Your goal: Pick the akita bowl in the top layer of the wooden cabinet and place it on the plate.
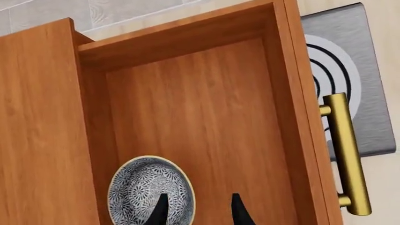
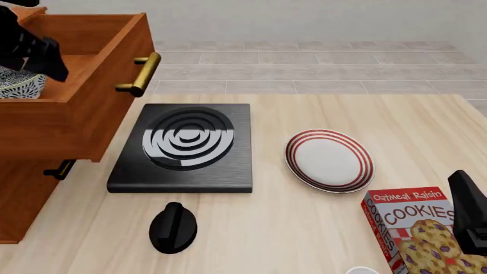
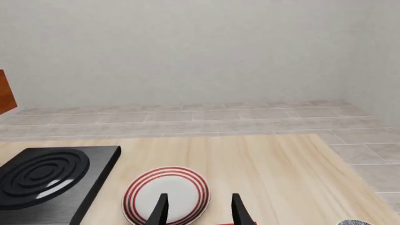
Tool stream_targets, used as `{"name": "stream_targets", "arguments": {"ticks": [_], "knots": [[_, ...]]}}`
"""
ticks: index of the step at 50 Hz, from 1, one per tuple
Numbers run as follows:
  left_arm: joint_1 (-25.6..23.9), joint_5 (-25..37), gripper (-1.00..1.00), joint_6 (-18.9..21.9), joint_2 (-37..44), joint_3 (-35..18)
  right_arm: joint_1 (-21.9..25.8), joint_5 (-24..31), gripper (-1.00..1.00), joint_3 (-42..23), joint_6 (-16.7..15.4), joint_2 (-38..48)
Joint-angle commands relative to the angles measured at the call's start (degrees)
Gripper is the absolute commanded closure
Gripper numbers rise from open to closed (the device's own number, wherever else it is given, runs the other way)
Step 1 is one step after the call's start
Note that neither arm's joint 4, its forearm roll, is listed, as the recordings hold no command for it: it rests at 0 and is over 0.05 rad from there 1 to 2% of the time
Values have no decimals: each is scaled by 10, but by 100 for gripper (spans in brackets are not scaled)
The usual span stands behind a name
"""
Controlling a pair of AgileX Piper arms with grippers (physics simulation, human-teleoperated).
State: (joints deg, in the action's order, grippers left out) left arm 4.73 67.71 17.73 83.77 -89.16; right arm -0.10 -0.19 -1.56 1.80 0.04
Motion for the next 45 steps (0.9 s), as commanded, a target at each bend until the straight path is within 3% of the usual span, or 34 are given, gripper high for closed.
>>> {"name": "stream_targets", "arguments": {"ticks": [1, 45], "knots": [[5, -18, -100, -6, -5, 29, 0, 0, -100, 0, 0, 0], [5, -67, -100, -24, -20, 90, 0, 0, -100, 1, 0, 0]]}}
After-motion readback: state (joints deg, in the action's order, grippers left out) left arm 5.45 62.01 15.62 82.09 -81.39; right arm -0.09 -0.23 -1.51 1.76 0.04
